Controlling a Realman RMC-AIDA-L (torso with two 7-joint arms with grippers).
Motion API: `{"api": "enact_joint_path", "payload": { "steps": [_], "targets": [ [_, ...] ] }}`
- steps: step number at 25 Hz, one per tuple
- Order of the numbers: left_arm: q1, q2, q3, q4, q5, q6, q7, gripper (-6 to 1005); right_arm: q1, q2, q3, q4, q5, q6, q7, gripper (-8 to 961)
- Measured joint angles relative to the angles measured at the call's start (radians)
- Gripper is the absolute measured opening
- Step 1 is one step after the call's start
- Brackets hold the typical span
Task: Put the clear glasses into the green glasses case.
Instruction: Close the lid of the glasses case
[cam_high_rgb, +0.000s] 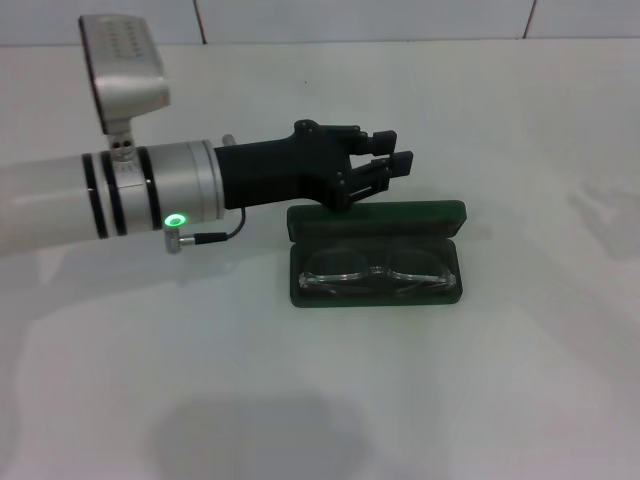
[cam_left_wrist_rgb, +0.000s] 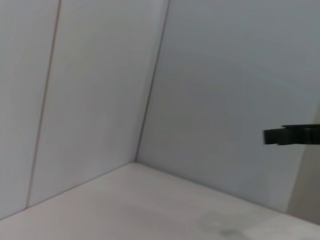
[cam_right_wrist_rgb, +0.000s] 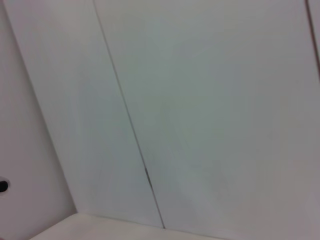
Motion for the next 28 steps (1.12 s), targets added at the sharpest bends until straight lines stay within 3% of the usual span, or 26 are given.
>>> {"api": "enact_joint_path", "payload": {
  "steps": [8,28],
  "targets": [
    [-0.019,-0.005,0.053,-0.027,0.001,-0.151,-0.012,339,0.016,-0.001,0.01,0.073,0.0,0.004,-0.055,237],
    [-0.011,-0.002,0.08,-0.025,0.004,-0.15,-0.029,204,0.051,-0.007,0.012,0.15,-0.012,0.018,-0.083,249]
  ]
}}
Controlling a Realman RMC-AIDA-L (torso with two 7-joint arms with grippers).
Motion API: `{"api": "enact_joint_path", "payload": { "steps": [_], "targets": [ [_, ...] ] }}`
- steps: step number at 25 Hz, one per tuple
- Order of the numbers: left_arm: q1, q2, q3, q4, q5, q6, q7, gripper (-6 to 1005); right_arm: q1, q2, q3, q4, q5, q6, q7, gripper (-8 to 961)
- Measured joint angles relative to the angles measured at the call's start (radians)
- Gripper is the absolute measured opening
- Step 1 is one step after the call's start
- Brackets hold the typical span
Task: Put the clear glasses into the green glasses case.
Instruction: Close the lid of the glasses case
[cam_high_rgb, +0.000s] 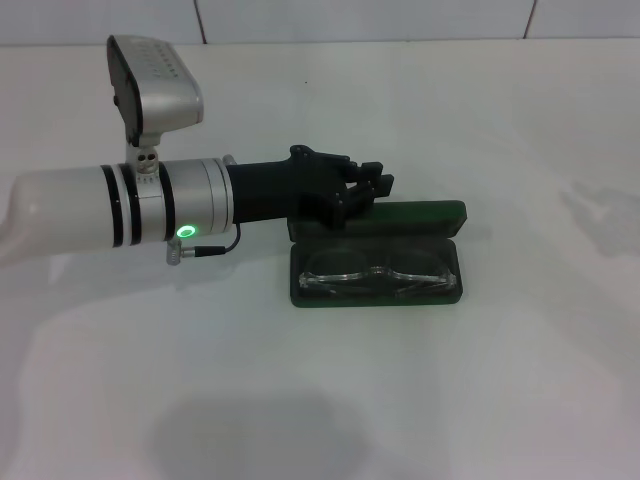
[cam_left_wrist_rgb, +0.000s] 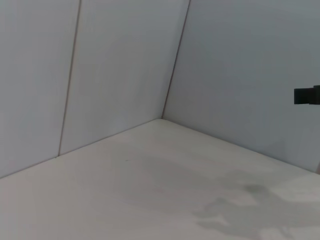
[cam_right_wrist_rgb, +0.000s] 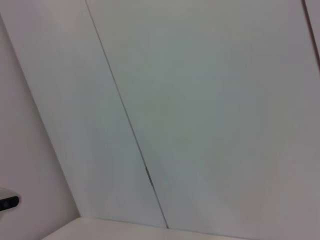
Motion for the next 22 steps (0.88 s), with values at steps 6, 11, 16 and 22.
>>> {"api": "enact_joint_path", "payload": {
  "steps": [6,11,16,22],
  "targets": [
    [-0.001,-0.001,0.0,-0.002,0.005,-0.009,0.0,200,0.004,-0.001,0.0,0.013,0.0,0.001,-0.003,252],
    [0.0,-0.001,0.002,-0.002,0.005,-0.011,0.001,201,0.005,-0.001,0.0,0.013,0.0,0.002,-0.004,255],
    [0.003,-0.001,0.02,-0.003,0.006,-0.012,0.0,202,0.005,0.0,-0.002,0.015,0.0,0.007,-0.011,259],
    [0.002,-0.002,0.04,-0.014,0.005,-0.012,0.0,201,0.012,0.002,-0.001,0.027,0.0,0.008,-0.017,262]
  ]
}}
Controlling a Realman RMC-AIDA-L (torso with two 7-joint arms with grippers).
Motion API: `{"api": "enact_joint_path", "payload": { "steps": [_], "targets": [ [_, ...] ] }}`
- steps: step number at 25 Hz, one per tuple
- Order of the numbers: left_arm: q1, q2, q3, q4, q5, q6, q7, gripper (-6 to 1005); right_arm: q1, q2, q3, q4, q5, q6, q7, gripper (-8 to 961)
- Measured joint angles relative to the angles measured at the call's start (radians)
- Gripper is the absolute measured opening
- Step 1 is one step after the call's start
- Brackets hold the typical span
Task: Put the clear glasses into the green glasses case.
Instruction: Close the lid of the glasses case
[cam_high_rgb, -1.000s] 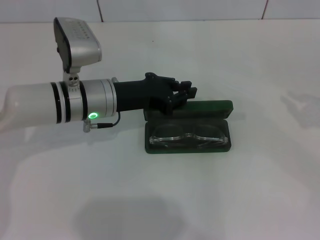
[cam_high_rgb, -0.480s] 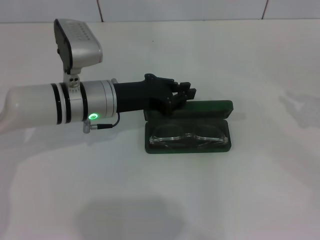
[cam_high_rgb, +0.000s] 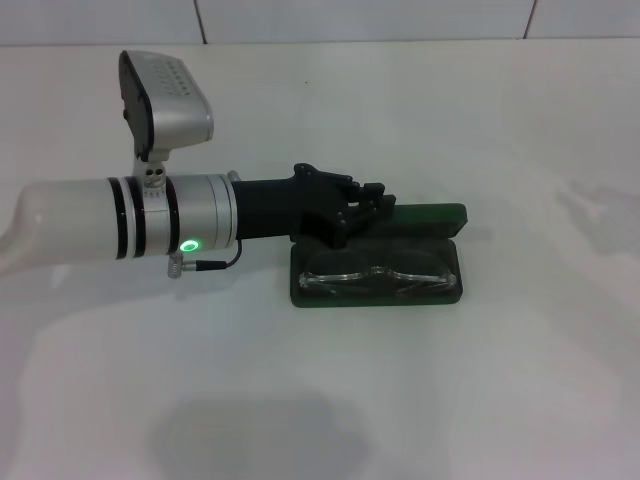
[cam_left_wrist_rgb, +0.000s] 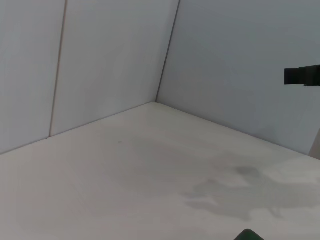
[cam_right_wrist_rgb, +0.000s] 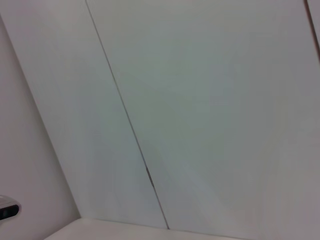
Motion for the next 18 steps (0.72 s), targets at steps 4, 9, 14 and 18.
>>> {"api": "enact_joint_path", "payload": {
  "steps": [4,9,14,18],
  "targets": [
    [0.001,0.0,0.0,-0.003,0.0,0.002,0.0,200,0.002,-0.001,0.0,0.009,0.0,0.0,-0.007,265],
    [0.012,0.0,0.009,-0.002,-0.002,0.011,0.0,202,0.003,-0.001,0.0,0.014,0.0,0.0,-0.01,268],
    [0.026,0.0,0.024,0.0,-0.001,0.022,0.005,200,0.002,-0.001,-0.001,0.016,0.0,-0.001,-0.01,271],
    [0.034,0.0,0.024,-0.001,0.001,0.051,0.01,201,0.001,-0.001,0.0,0.024,0.0,-0.001,-0.01,273]
  ]
}}
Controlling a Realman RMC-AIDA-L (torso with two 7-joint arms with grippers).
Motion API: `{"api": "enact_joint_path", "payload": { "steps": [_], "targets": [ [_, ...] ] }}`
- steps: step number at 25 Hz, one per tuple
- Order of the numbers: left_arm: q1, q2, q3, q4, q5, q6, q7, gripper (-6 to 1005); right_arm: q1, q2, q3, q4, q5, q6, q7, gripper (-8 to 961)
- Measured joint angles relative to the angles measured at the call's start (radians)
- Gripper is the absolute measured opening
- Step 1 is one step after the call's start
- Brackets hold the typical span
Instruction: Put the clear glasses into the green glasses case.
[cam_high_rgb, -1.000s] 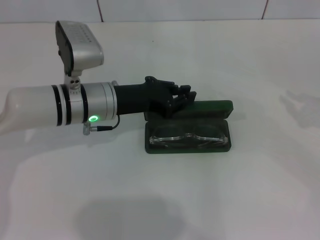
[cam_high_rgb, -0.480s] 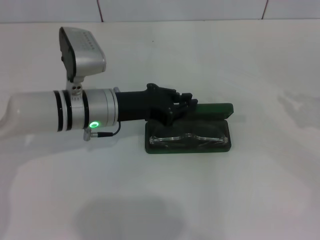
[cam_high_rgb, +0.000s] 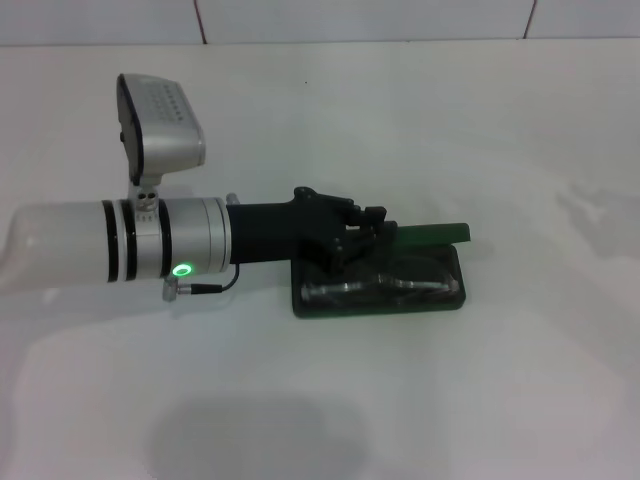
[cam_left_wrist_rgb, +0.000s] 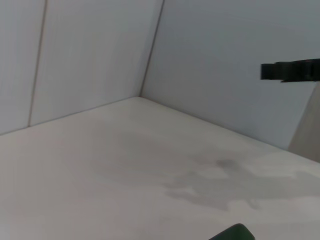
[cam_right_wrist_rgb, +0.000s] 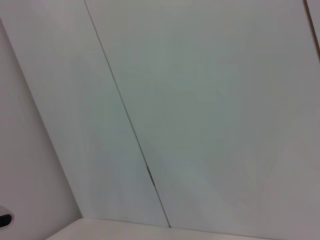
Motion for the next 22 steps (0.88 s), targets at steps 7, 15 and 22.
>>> {"api": "enact_joint_path", "payload": {
  "steps": [7,15,22],
  "targets": [
    [0.026,-0.001,0.029,0.004,0.0,0.025,0.001,200,0.002,-0.001,0.0,0.002,0.0,-0.002,0.0,277],
    [0.041,-0.003,0.057,0.0,0.003,0.027,0.001,201,0.002,0.0,-0.001,0.002,0.0,-0.003,0.0,282],
    [0.053,-0.006,0.097,0.002,-0.003,0.035,0.004,202,0.002,0.001,-0.007,0.002,0.0,-0.001,0.0,287]
  ]
}}
